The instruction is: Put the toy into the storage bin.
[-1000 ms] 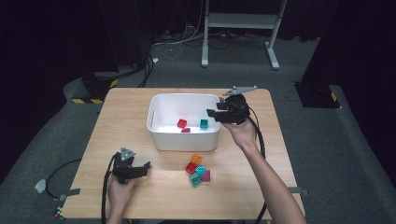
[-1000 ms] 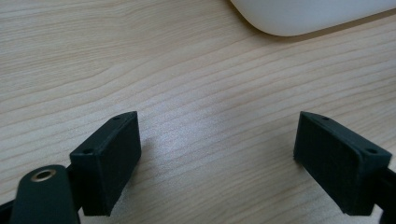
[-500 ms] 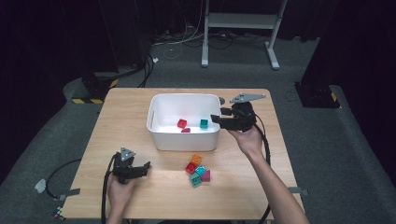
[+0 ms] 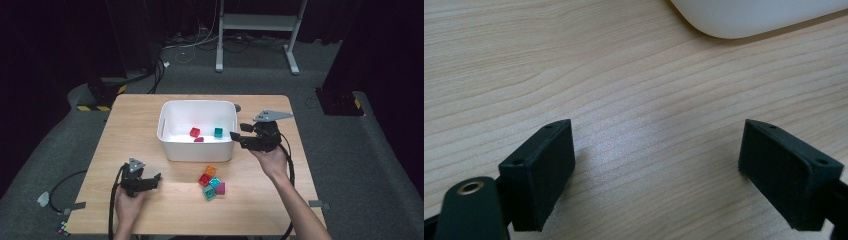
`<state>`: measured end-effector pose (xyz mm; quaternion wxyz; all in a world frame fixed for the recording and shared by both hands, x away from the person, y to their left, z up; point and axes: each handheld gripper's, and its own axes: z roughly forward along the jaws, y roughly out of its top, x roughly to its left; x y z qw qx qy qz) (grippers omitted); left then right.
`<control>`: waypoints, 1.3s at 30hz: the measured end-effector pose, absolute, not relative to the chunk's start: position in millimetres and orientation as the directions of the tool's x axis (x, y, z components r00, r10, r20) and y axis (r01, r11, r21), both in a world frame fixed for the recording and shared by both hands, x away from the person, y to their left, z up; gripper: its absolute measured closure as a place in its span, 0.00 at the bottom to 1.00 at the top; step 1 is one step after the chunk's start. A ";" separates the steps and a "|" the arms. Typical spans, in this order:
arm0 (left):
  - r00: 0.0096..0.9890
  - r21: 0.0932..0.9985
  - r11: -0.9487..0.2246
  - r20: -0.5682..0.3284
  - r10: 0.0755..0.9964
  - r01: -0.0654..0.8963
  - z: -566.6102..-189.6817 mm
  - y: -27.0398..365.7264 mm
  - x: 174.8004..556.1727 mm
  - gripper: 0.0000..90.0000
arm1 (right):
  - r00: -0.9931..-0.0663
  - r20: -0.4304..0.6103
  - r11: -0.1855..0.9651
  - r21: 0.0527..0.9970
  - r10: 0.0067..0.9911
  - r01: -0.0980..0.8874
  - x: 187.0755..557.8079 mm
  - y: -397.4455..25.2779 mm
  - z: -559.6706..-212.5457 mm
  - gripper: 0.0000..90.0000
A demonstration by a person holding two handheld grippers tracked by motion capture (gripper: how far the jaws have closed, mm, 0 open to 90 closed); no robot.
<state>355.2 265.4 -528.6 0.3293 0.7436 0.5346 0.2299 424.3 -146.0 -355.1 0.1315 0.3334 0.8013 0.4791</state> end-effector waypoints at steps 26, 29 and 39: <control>0.325 0.733 -0.216 -0.007 0.946 0.644 -528.5 265.7 355.2 0.17 | -0.731 0.142 0.304 0.844 0.668 0.441 387.3 -160.1 -407.7 0.49; 0.325 0.733 -0.217 -0.007 0.946 0.645 -528.4 265.7 355.2 0.16 | -0.734 0.139 0.312 0.841 0.665 0.442 382.9 -158.3 -416.5 0.49; 0.325 0.733 -0.216 -0.006 0.946 0.645 -528.5 265.6 355.2 0.17 | -0.744 0.149 0.329 0.828 0.652 0.454 369.5 -151.2 -443.4 0.49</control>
